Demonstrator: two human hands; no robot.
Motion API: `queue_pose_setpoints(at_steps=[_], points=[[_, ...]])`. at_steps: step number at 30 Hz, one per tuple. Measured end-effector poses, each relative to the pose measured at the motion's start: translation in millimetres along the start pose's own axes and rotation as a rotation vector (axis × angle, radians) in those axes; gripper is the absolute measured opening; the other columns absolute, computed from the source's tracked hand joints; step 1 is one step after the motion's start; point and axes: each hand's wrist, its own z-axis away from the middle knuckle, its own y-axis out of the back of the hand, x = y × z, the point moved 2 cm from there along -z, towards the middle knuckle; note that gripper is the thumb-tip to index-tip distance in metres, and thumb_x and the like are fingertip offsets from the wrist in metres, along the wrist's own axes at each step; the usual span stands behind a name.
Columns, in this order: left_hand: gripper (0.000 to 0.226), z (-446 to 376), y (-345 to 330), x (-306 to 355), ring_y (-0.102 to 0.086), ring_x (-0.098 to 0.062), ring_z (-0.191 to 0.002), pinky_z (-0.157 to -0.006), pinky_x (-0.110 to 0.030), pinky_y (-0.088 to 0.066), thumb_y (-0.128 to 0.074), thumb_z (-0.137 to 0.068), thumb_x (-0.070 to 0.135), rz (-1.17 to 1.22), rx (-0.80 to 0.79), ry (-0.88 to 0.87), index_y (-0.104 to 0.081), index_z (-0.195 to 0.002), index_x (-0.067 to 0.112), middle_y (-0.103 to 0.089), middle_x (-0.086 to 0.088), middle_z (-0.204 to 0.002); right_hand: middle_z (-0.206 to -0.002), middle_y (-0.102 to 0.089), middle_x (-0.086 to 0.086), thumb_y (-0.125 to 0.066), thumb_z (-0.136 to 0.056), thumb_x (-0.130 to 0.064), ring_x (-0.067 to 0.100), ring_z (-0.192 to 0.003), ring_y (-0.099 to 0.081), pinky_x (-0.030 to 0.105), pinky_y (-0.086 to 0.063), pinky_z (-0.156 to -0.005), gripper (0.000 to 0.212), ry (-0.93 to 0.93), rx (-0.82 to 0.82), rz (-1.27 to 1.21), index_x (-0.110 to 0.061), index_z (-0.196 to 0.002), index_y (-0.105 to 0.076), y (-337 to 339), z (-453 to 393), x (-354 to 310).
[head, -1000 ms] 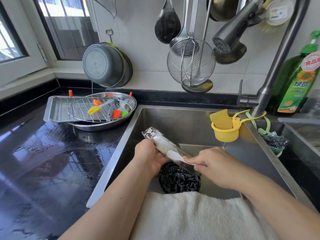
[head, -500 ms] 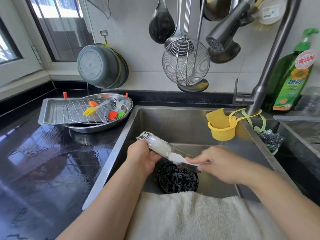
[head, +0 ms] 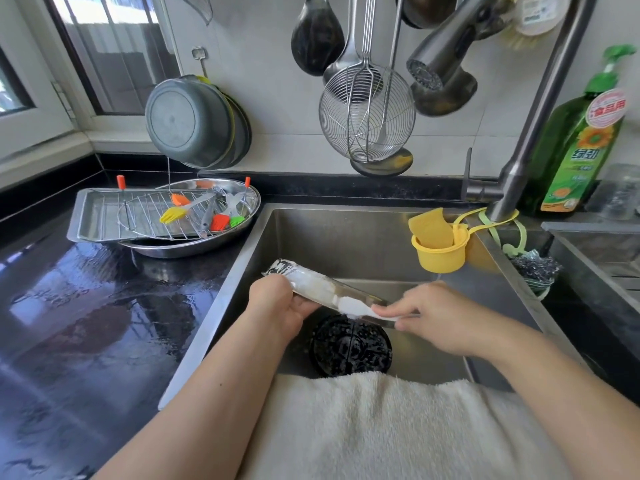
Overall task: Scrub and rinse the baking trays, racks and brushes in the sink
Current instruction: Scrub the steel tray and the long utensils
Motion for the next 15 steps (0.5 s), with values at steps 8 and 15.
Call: queue_pose_setpoints(at_steps=[8,15], points=[[0.032,0.4,3.5,-2.9,-0.072,-0.042,-0.075,-0.074,-0.057,-0.056,-0.024,-0.105,-0.005,-0.030,-0.042,0.042,-0.055,-0.107,-0.011,-0.071,-0.030,-0.087,-0.079,-0.052,-0.016,-0.061,-0.100,-0.031,0.012,-0.090,-0.053,0.028,-0.042,-0.076,0.047,0.039,0.086,0.018,-0.071,-0.123,-0.051,-2.5,-11.6,-13.3],[0.025,6.4,-9.4,-13.4,-0.072,-0.040,-0.078,-0.058,-0.050,-0.058,-0.033,-0.107,-0.003,-0.056,-0.118,0.049,-0.058,-0.103,-0.007,-0.069,-0.030,-0.098,-0.073,-0.037,-0.023,-0.061,-0.101,-0.029,0.009,-0.089,-0.046,0.028,-0.040,-0.078,0.042,0.058,0.147,0.020,-0.058,-0.131,-0.056,-4.2,-14.4,-19.5]])
